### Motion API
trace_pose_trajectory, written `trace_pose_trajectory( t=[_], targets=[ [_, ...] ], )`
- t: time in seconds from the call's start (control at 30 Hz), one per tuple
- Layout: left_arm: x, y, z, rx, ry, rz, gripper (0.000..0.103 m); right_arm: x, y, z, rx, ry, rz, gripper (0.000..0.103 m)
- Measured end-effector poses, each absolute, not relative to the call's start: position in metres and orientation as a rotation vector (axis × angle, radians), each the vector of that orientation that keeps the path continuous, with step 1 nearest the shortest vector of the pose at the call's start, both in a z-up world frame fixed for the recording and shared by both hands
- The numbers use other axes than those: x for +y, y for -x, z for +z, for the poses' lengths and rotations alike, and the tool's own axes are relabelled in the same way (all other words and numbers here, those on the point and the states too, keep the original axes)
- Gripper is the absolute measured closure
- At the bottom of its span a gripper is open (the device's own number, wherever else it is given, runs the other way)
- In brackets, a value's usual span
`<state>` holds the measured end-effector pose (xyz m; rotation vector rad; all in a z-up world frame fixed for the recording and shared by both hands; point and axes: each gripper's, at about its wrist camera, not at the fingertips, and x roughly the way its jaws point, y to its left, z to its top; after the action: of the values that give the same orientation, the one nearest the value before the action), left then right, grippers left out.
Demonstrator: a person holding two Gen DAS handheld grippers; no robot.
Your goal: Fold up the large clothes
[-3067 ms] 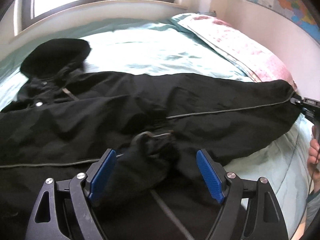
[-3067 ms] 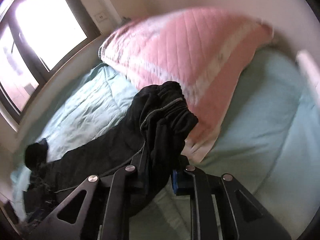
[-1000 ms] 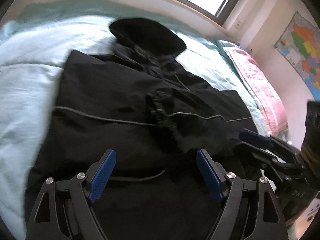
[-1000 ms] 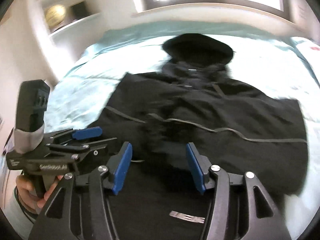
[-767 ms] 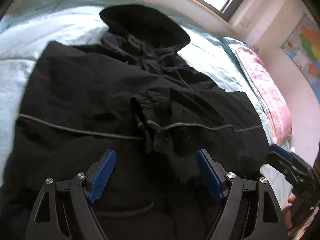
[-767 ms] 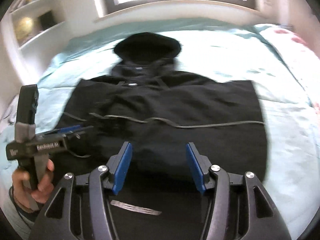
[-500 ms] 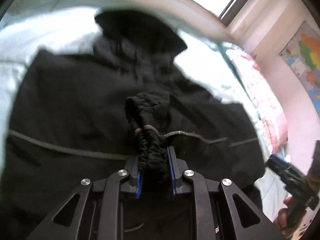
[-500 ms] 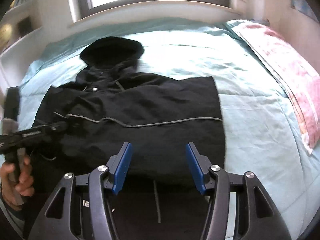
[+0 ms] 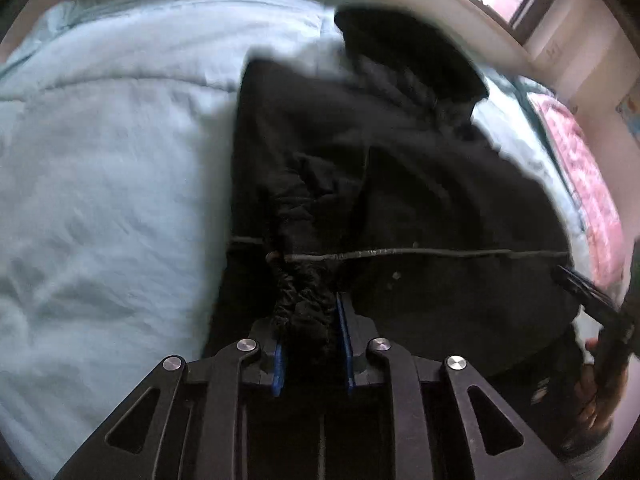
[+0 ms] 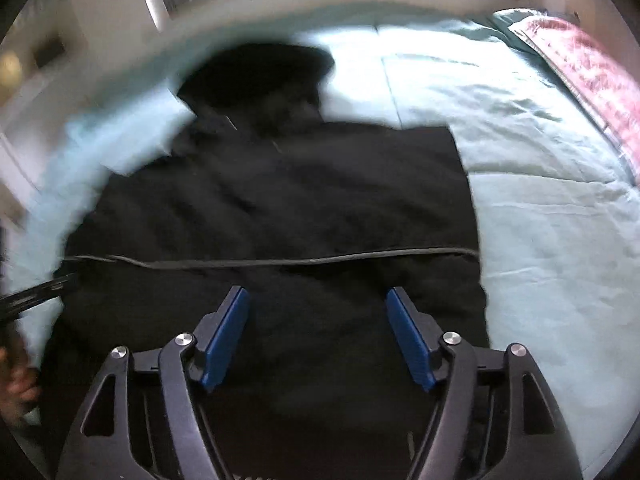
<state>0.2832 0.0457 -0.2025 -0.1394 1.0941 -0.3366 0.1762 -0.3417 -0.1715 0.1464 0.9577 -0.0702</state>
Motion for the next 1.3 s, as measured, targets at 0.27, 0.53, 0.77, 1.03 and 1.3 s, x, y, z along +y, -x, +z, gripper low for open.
trace_pose_trajectory(
  t=[0.27,0.53,0.77,1.03,1.3],
  targets=[
    [0.068,-0.265,-0.15,0.902,0.175,-0.266,0.052,-0.329,-0.182,-0.171,0.986,-0.046,-0.058,0.028],
    [-0.012,-0.294,-0.147,0.904,0.183,-0.456,0.045,-0.31,-0.228,-0.152,0.893,-0.075,-0.057,0.028],
    [-0.023,-0.326,-0.209,1.033,0.171,-0.403,0.05,-0.317,-0.263,-0.205,1.016,-0.04,-0.083,0.023],
    [-0.002,-0.268,-0.147,0.914,0.156,-0.48,0.049,-0.334,-0.225,-0.157,1.058,-0.094,-0.047,0.023],
    [0.023,-0.265,-0.198,1.002,0.191,-0.323,0.04,-0.358,-0.165,-0.172,1.076,-0.056,-0.095,0.02]
  ],
)
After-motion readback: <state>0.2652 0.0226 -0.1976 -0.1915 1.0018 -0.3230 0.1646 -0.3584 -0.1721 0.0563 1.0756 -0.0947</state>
